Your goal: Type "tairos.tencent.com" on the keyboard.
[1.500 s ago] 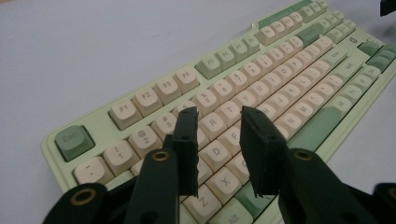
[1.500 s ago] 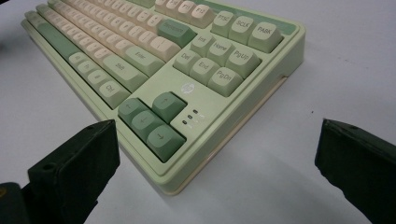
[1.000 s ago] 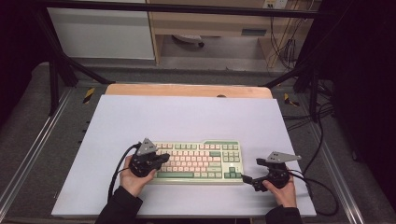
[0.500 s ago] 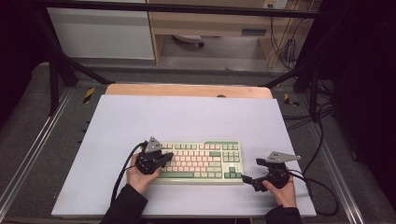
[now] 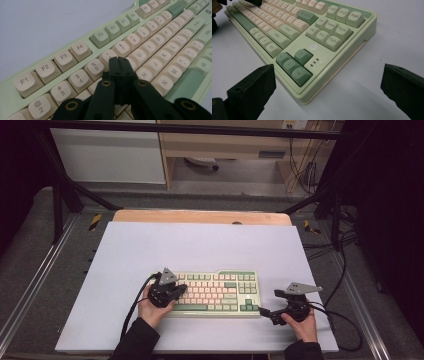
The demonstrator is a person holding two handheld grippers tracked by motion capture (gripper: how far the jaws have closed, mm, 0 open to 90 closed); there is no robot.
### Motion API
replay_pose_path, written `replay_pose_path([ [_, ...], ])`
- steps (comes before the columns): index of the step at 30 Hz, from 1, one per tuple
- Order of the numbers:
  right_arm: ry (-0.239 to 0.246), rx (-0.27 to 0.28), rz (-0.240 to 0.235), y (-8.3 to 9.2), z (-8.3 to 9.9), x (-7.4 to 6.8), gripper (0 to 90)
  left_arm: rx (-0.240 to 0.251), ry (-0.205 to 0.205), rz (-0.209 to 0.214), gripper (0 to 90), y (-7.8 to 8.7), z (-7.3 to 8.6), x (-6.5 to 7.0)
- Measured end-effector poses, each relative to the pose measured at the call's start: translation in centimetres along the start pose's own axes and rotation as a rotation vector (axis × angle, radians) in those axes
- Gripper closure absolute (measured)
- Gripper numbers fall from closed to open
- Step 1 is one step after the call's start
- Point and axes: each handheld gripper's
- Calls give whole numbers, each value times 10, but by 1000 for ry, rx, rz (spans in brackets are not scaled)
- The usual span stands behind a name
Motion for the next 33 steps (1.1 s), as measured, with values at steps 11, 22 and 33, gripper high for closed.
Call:
replay_pose_path([
  [11, 2, -3, 0, 0, 0, 0, 5, 35, 4, 14, 900, 16, -5, -3],
  [22, 2, -3, 0, 0, 0, 0, 5, 58, 1, 11, 900, 38, -5, -10],
  [33, 1, -4, 1, 0, 0, 0, 5, 40, 16, -8, 900, 51, 11, -22],
])
Point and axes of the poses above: each handheld gripper's, and its own axes: y roughly backward along the jaws, z roughly out of its underside, x roughly to its right, and after that the axes turned 4 degrees about -z, right-handed
